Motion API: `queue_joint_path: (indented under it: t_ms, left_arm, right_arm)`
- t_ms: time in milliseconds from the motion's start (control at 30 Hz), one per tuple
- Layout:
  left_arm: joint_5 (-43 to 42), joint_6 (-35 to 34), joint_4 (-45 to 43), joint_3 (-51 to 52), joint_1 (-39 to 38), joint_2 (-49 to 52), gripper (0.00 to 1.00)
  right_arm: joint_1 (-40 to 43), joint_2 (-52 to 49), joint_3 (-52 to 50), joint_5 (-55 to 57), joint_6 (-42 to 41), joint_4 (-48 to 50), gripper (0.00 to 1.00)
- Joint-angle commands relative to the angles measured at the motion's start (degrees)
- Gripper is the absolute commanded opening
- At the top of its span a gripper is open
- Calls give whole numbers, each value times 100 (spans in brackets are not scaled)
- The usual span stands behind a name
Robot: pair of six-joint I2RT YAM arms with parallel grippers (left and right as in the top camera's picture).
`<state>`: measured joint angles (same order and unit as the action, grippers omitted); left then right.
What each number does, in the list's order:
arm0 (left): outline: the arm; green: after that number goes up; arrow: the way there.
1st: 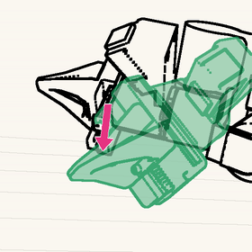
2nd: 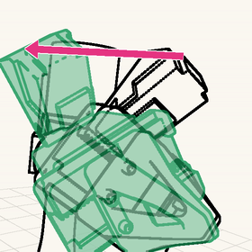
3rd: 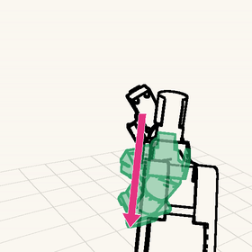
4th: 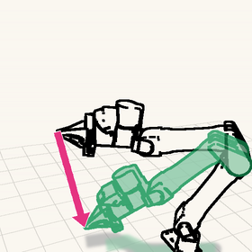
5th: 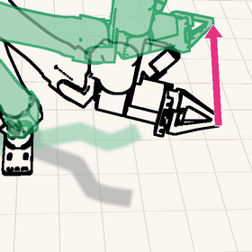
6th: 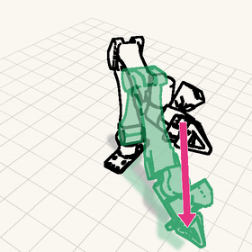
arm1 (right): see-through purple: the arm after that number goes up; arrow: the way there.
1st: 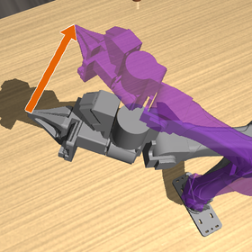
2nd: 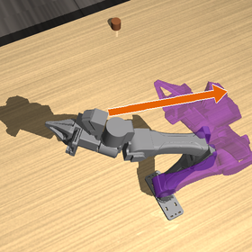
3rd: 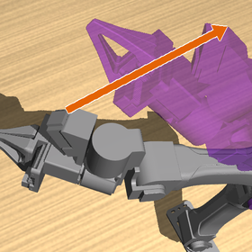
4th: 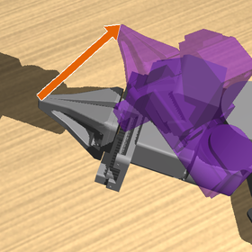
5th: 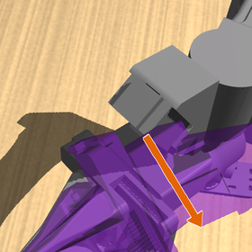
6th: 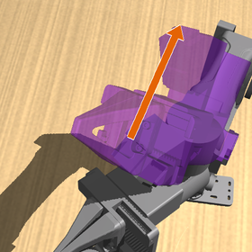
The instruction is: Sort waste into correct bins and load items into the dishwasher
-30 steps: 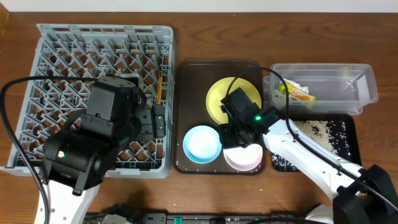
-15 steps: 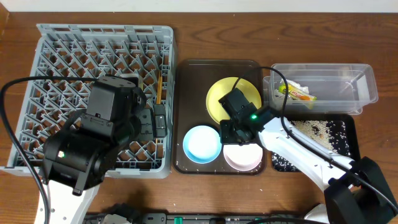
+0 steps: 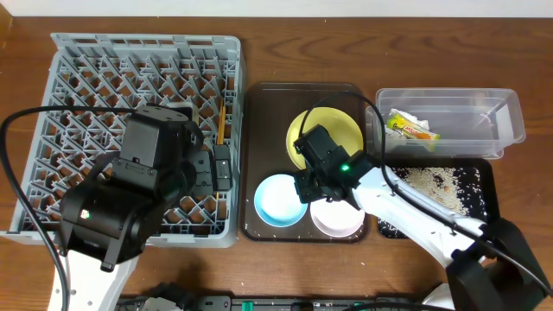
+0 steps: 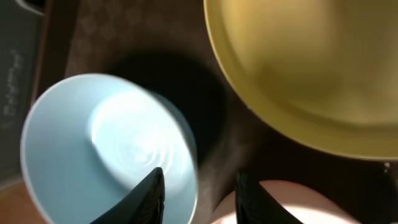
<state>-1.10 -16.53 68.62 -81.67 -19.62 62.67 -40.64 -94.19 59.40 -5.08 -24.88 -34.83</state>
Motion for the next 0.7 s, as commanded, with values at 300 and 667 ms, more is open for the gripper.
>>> queue_joint_path:
  t_ms: [300, 667]
  left_arm:
    - [70, -7, 15, -107, 4, 17, 98]
    - [68, -9, -9, -107, 4, 17, 98]
  right_arm:
    - [-13, -459, -37, -407, 391, 610, 23]
    - [245, -225, -35, -483, 219, 970, 27]
